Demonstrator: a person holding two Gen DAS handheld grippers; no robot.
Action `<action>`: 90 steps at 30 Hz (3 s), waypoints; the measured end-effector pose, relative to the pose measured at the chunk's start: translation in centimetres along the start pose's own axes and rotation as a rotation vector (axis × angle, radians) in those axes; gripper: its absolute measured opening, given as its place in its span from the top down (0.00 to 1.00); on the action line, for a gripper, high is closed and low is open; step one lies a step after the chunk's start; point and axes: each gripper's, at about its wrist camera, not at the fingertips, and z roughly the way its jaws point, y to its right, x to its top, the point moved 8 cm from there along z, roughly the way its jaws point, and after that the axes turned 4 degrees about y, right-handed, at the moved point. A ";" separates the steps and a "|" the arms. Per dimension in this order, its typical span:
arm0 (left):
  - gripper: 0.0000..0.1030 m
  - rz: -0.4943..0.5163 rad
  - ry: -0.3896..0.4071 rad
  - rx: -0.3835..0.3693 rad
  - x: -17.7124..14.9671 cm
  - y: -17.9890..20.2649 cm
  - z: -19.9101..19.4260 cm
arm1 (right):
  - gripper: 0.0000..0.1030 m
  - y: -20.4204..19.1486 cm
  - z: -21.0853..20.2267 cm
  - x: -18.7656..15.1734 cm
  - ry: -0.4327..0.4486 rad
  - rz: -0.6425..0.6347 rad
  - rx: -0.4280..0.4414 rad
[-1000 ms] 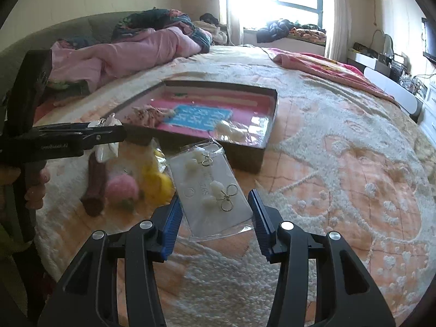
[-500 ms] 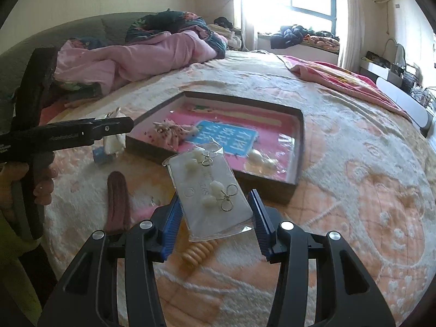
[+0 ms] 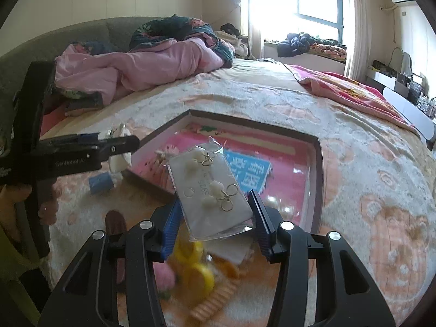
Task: Organize jewelry
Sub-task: 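Lower the claw clip onto the bow with the left gripper while the right places the earring bag, then withdraw both open grippers from the tray toward the remaining items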
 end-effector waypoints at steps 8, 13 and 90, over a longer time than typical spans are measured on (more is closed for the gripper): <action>0.40 0.010 -0.007 -0.001 0.8 0.6 1.9 | 0.55 2.1 2.4 1.9 0.002 0.013 -0.032; 0.40 0.010 -0.020 -0.009 1.0 1.4 3.2 | 0.55 4.1 4.2 2.5 -0.013 0.022 -0.063; 0.11 0.008 0.052 0.078 -1.5 1.0 -5.5 | 0.17 4.5 -7.1 -0.1 0.102 0.106 -0.132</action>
